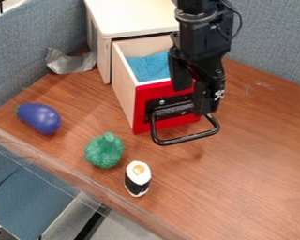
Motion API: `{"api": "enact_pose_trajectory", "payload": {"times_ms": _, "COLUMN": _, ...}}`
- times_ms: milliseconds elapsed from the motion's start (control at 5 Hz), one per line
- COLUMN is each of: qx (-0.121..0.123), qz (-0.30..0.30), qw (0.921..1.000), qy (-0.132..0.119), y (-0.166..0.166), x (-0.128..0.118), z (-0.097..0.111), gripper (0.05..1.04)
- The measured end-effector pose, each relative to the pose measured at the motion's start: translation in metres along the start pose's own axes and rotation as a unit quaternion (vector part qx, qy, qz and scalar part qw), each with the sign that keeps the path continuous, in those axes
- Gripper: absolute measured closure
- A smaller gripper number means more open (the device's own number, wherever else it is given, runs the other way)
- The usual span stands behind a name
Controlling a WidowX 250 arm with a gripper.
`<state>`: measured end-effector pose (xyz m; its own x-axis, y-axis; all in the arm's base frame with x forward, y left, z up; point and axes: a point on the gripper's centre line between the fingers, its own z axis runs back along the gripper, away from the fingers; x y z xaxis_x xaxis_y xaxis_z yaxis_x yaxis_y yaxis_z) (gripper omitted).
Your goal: Puts the green thing in the drawer
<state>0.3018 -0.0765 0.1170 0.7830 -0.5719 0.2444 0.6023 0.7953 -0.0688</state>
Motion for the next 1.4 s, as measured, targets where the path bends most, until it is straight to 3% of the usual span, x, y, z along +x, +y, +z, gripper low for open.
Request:
{"api": "enact_pose_trajectory", "payload": {"times_ms": 200, "qx": -0.008, "qz": 0.007, "qw": 0.9999, "qy": 0.014, "y": -0.001, "x": -0.004, "z": -0.009, "gripper": 0.083}}
{"api": "enact_pose_trajectory", "payload": {"times_ms": 400, "qx": -0.007, "qz": 0.034, "qw": 0.9993, "qy": 0.012, "y": -0.008, "x": -0.017, "z": -0.006, "gripper": 0.083}}
{"api": "enact_pose_trajectory", "payload": {"times_ms": 600, "qx": 0.009, "qz": 0.060, "qw": 0.9982, "qy": 0.002, "y": -0.017, "x": -0.037, "z": 0.004, "gripper": 0.083}}
{"api": "enact_pose_trajectory", "payload": {"times_ms": 800, "qx": 0.042, "qz": 0.069, "qw": 0.9967, "qy": 0.001, "y": -0.029, "x": -0.055, "z": 0.016, "gripper": 0.083}}
{"api": "enact_pose_trajectory", "payload": {"times_ms": 1000, "qx": 0.071, "qz": 0.086, "qw": 0.9937, "qy": 0.006, "y": -0.033, "x": -0.076, "z": 0.015, "gripper": 0.083}}
{"api": "enact_pose_trajectory", "payload": {"times_ms": 1400, "qx": 0.107, "qz": 0.121, "qw": 0.9864, "qy": 0.030, "y": -0.016, "x": -0.106, "z": 0.005, "gripper": 0.083}}
